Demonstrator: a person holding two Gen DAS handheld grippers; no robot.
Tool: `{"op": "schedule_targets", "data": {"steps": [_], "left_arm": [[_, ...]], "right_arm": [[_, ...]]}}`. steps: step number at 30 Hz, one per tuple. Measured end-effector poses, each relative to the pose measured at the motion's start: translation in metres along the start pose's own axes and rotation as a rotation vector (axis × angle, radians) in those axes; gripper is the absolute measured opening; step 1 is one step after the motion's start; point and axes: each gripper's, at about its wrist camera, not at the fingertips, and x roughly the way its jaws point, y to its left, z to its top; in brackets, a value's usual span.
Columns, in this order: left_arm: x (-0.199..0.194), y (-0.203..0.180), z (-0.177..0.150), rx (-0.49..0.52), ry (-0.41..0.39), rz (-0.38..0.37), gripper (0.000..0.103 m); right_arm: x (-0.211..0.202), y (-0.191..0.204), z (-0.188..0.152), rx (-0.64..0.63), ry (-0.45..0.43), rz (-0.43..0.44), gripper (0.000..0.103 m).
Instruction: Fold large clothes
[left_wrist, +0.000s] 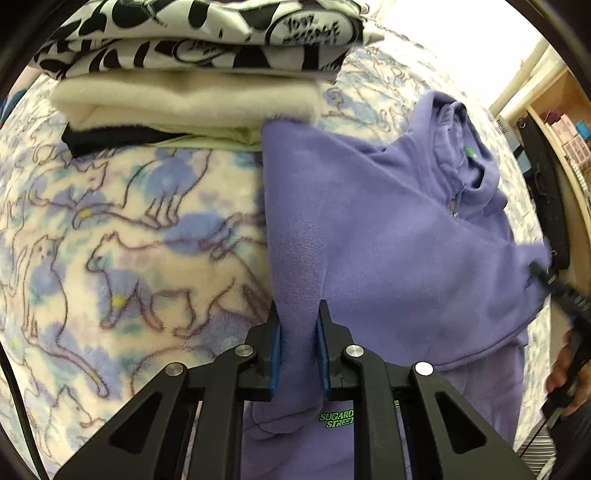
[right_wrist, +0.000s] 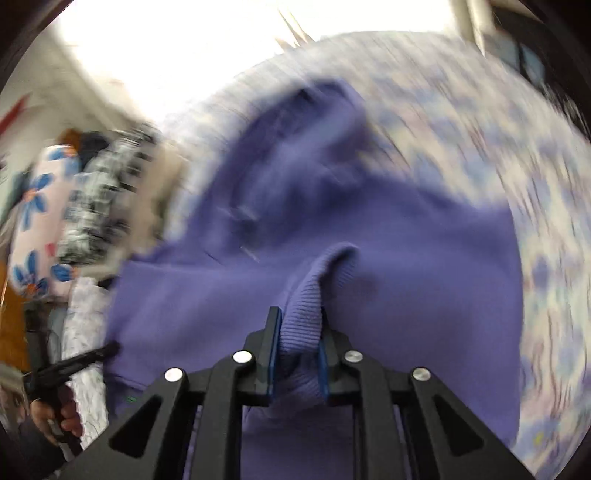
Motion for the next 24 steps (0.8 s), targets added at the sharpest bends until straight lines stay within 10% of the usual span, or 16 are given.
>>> {"op": "schedule_targets", "data": {"steps": [6, 11, 19, 21, 24], "left_arm": [[0.018, 0.002, 0.003, -0.003, 0.062, 0.075, 0.050], [0.012, 0.012, 0.028, -0.035, 0.041, 0.059, 0.067], [0.051, 0.013, 0.071, -0.032, 0.073, 0.055, 0.066], [0.054, 0.007, 0.077, -0.029, 0.043, 0.034, 0.031], [0.053, 0.002, 0.083, -0.032, 0.020, 0.020, 0.018]], "right_arm": [[0.041, -0.014, -0.005, -0.046, 0.115, -0.291, 0.026], [0.024, -0.044, -0.012, 0.092, 0.134, -0.237, 0.048], [0.001, -0.027, -0.005, 0.100, 0.028, -0.201, 0.048], [-0.001, -0.005, -0.003, 0.036, -0.016, -0.181, 0.048], [0.004, 0.023, -0.002, -0.057, -0.045, -0.139, 0.048]]}}
